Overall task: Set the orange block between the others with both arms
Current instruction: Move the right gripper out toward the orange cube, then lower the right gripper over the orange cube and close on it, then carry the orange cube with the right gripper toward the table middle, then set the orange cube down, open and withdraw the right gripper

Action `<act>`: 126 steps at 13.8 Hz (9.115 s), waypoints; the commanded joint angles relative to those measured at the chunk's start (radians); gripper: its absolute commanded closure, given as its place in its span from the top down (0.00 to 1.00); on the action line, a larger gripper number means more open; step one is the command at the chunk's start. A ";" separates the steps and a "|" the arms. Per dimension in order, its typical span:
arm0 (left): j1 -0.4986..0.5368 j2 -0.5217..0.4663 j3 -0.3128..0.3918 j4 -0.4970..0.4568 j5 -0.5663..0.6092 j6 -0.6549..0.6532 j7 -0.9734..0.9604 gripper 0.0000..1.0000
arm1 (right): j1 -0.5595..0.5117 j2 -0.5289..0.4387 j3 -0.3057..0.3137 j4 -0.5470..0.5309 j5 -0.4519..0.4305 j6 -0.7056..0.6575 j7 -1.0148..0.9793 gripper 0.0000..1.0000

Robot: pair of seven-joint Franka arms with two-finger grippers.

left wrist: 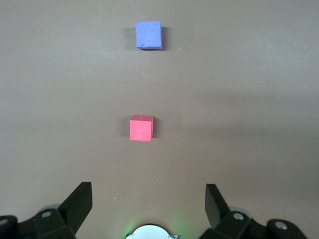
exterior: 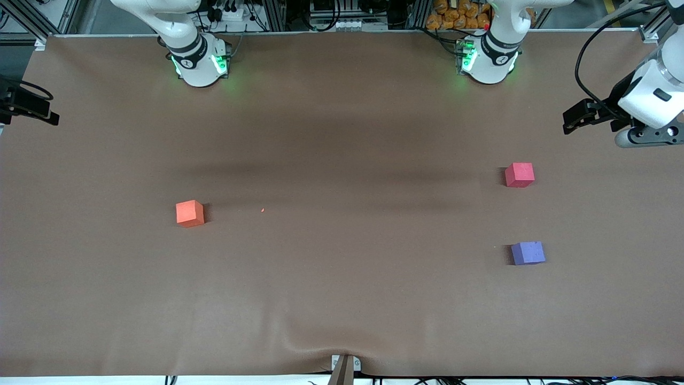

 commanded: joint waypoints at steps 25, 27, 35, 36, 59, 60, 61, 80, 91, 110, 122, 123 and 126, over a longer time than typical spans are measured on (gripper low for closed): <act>0.039 0.075 -0.003 0.076 -0.010 -0.033 0.014 1.00 | 0.018 0.008 0.021 0.005 0.009 -0.025 0.014 1.00; 0.036 0.075 -0.004 0.076 -0.010 -0.032 0.012 1.00 | 0.052 0.040 0.021 0.003 0.007 -0.078 0.011 1.00; 0.040 0.058 -0.004 0.077 -0.015 -0.035 0.019 1.00 | 0.112 0.184 0.023 -0.018 0.030 -0.068 0.008 1.00; 0.040 0.057 -0.004 0.077 -0.015 -0.035 0.019 1.00 | 0.113 0.211 0.023 -0.018 0.030 -0.054 0.008 1.00; 0.047 0.046 -0.003 0.077 -0.018 -0.050 0.031 1.00 | 0.153 0.604 0.021 -0.233 0.033 0.578 -0.175 1.00; 0.047 0.046 -0.003 0.077 -0.018 -0.051 0.031 1.00 | 0.153 0.607 0.021 -0.243 0.033 0.606 -0.175 1.00; 0.047 0.046 -0.003 0.077 -0.018 -0.051 0.031 1.00 | 0.153 0.612 0.021 -0.260 0.033 0.635 -0.175 1.00; 0.047 0.046 -0.001 0.076 -0.018 -0.056 0.031 1.00 | 0.242 0.580 0.026 -0.135 0.209 0.604 -0.101 0.35; 0.048 0.045 -0.001 0.076 -0.018 -0.058 0.031 1.00 | 0.619 0.604 0.024 -0.101 0.424 0.702 0.376 0.33; 0.047 0.049 -0.001 0.076 -0.018 -0.056 0.031 1.00 | 0.871 0.752 0.020 -0.064 0.544 1.015 0.634 1.00; 0.047 0.054 -0.001 0.077 -0.021 -0.055 0.035 1.00 | 0.588 0.361 0.021 -0.050 0.304 0.515 0.595 1.00; 0.047 0.054 -0.001 0.079 -0.025 -0.055 0.035 1.00 | 0.546 0.307 0.023 -0.050 0.296 0.429 0.591 1.00; 0.048 0.055 -0.001 0.087 -0.064 -0.053 0.034 1.00 | 0.398 0.180 0.030 -0.050 0.293 0.228 0.469 1.00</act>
